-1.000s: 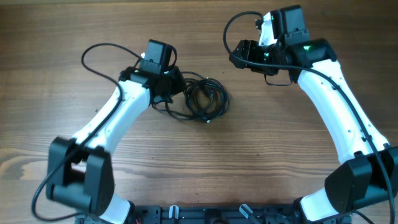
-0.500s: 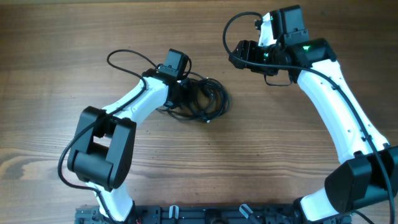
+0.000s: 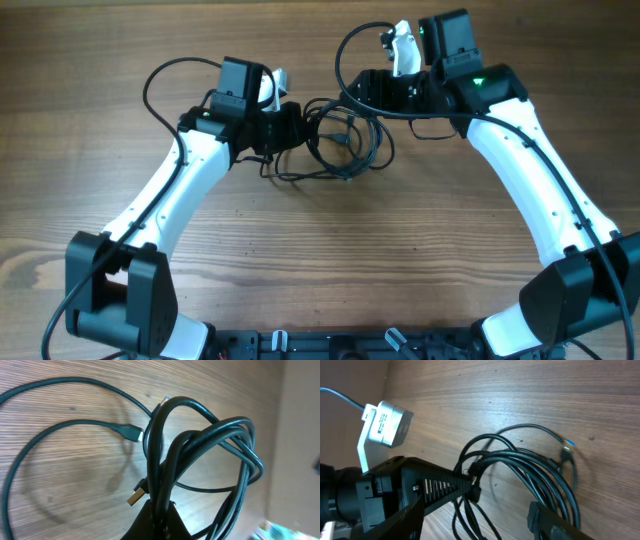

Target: Untangle cables

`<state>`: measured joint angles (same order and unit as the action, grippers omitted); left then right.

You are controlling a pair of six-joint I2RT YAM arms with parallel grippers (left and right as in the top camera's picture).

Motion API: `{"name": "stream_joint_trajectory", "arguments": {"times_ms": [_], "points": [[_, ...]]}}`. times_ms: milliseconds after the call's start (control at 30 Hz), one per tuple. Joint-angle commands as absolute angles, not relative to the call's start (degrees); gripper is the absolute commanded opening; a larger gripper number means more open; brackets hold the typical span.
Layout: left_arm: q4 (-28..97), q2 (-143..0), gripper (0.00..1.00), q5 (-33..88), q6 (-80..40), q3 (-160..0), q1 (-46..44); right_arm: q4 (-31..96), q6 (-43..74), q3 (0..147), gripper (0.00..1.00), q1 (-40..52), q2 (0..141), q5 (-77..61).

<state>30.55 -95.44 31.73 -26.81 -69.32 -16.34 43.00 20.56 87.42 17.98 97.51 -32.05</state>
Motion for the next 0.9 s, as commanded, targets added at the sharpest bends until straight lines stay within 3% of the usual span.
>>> {"name": "stream_joint_trajectory", "arguments": {"times_ms": [0,133,200,367,467,867], "points": [[29.6,-94.6,0.04,45.2,-25.4,-69.4,-14.5,42.3,21.1,88.0,0.68,19.2,98.5,-34.4],[29.3,-94.6,0.04,48.8,-24.3,-69.4,-13.2,40.4,20.5,88.0,0.66,20.7,98.5,-36.6],[29.2,-94.6,0.04,46.2,-26.3,-69.4,-13.2,39.4,26.8,88.0,0.6,21.6,98.8,-34.0],[28.6,-94.6,0.04,33.2,-49.1,-69.4,-13.2,39.0,39.1,88.0,0.54,24.9,102.4,-26.7],[28.0,-94.6,0.04,33.2,-53.3,-69.4,-13.3,38.0,42.7,88.0,0.54,25.0,104.8,-25.9],[27.8,-94.6,0.04,33.6,-52.9,-69.4,-15.6,25.8,48.2,88.0,0.49,25.3,113.5,-30.1]]}}
